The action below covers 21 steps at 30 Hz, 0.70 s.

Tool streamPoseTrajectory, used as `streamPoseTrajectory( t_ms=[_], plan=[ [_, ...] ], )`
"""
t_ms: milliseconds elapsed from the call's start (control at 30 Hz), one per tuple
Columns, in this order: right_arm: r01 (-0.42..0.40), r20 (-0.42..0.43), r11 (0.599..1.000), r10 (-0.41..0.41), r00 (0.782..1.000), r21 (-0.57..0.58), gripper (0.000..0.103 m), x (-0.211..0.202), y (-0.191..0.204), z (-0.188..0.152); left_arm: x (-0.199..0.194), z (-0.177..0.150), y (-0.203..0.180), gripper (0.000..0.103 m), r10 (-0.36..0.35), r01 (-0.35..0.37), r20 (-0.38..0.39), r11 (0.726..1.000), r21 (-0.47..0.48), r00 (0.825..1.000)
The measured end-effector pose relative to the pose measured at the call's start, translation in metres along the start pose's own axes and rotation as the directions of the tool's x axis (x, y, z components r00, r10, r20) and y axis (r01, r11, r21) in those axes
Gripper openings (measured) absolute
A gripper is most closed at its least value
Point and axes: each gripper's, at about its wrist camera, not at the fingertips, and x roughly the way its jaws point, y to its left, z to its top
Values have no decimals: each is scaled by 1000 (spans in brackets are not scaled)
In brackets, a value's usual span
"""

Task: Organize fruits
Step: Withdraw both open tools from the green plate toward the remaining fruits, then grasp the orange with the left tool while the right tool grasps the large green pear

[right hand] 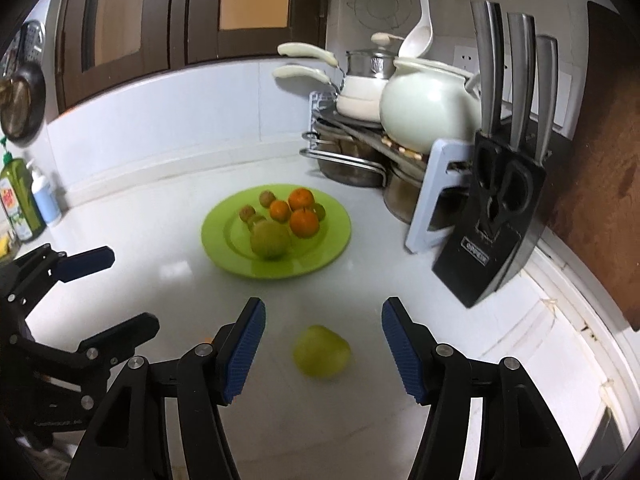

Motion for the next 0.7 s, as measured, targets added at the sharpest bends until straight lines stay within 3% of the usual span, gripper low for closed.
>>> streamPoseTrajectory(
  t_ms=[300,700],
  plan=[
    [-41,-82,998,44,996,41,61,25,-10,-26,24,-15,-16,77,-32,34,-74,999,23,997],
    [-100,-166,991,114,979,89,61,58,-16,-45,59,-24,-21,61,-76,77,-173,997,-2,982]
  ],
)
